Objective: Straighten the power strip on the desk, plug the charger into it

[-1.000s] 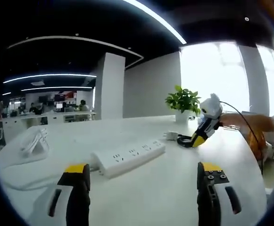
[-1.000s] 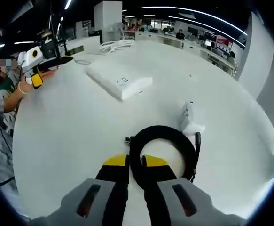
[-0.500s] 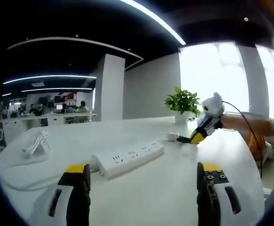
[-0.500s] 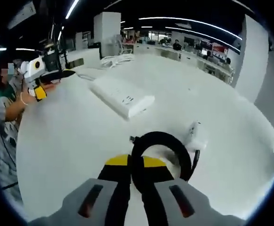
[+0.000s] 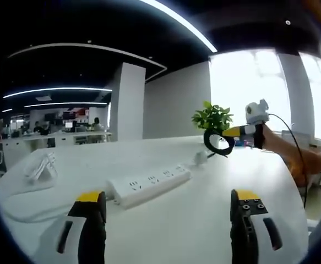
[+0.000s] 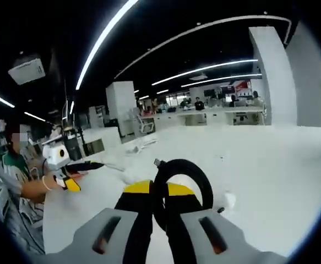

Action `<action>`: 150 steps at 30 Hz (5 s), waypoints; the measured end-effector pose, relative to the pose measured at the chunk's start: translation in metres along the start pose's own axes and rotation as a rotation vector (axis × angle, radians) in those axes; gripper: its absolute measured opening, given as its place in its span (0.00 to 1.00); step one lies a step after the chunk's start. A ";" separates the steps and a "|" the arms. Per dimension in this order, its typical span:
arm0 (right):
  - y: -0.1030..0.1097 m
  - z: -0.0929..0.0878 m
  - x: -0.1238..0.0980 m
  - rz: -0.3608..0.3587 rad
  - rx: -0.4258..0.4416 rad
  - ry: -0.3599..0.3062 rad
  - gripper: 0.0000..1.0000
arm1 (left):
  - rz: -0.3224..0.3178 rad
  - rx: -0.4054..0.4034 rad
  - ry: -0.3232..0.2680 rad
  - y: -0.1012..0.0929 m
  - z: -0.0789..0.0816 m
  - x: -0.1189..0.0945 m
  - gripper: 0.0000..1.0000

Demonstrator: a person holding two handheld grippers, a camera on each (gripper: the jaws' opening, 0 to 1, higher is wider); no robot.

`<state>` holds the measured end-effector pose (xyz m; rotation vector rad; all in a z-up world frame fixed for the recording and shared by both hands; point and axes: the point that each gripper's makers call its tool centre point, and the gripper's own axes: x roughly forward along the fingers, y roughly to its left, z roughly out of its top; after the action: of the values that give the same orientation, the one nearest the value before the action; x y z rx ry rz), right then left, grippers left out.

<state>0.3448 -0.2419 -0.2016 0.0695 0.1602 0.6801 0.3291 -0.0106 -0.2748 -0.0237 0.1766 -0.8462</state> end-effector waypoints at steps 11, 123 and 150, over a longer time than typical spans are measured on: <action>0.020 0.029 -0.002 0.026 0.018 -0.145 0.04 | 0.005 0.003 0.000 0.002 0.001 -0.001 0.95; 0.136 0.088 0.005 0.174 -0.078 -0.343 0.05 | -0.199 0.142 -0.141 -0.085 0.038 0.125 0.74; 0.139 0.086 0.007 0.184 -0.054 -0.344 0.05 | -0.256 0.145 -0.139 -0.095 0.035 0.125 0.44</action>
<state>0.2789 -0.1309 -0.1013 0.1496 -0.1975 0.8447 0.3457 -0.1687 -0.2505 0.0319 -0.0196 -1.1068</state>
